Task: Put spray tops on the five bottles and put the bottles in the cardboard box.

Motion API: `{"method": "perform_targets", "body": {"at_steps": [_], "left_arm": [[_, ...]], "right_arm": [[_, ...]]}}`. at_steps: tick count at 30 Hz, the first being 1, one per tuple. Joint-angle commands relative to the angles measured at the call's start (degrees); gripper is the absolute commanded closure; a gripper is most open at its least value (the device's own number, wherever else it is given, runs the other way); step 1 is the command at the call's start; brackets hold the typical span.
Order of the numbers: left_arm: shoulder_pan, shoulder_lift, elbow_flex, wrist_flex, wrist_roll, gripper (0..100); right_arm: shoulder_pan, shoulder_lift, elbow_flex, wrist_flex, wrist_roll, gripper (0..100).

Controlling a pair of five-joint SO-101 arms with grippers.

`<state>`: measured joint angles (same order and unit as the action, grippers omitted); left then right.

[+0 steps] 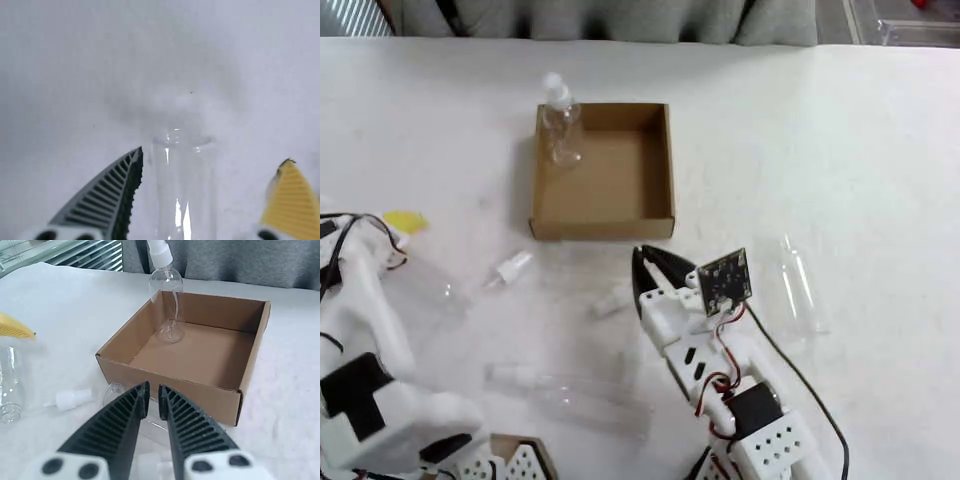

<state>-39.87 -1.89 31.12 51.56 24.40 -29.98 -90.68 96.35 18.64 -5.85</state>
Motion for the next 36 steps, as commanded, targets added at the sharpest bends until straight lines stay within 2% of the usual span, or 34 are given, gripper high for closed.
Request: {"method": "perform_targets", "body": {"at_steps": [1,7,12,14,16,18,21,26,32,36], "left_arm": [[-0.3,-8.3,-2.5,7.5,-8.9,61],[2.2,-12.4,-2.4,23.5,-35.1,62],[2.3,-12.4,-2.4,30.0,-53.9,62],[2.2,-12.5,-2.4,33.2,-63.1,67],[2.4,-12.7,-2.4,35.3,-72.8,76],[2.4,-12.3,-2.4,33.1,-79.8,85],[2.4,-12.3,1.2,23.6,-80.4,94],[3.6,-12.3,9.6,13.7,-80.9,94],[9.8,-12.4,11.5,12.9,-80.3,94],[15.3,-12.3,11.6,10.1,-72.6,94]], "right_arm": [[0.7,-0.2,0.7,0.0,0.6,98.2],[0.6,-0.2,0.7,0.0,0.6,98.2],[0.6,-0.2,0.7,0.0,0.6,98.2],[0.6,-0.2,0.7,0.0,0.6,98.2],[0.7,-0.2,0.7,0.0,0.6,98.2],[0.7,-0.2,0.7,0.0,0.6,98.2],[0.7,-0.2,0.7,0.0,0.6,98.2],[0.7,-0.2,0.7,0.0,0.6,98.2],[1.6,-0.6,0.7,0.0,0.6,98.2],[1.5,-0.6,0.7,0.0,0.6,98.2]]}}
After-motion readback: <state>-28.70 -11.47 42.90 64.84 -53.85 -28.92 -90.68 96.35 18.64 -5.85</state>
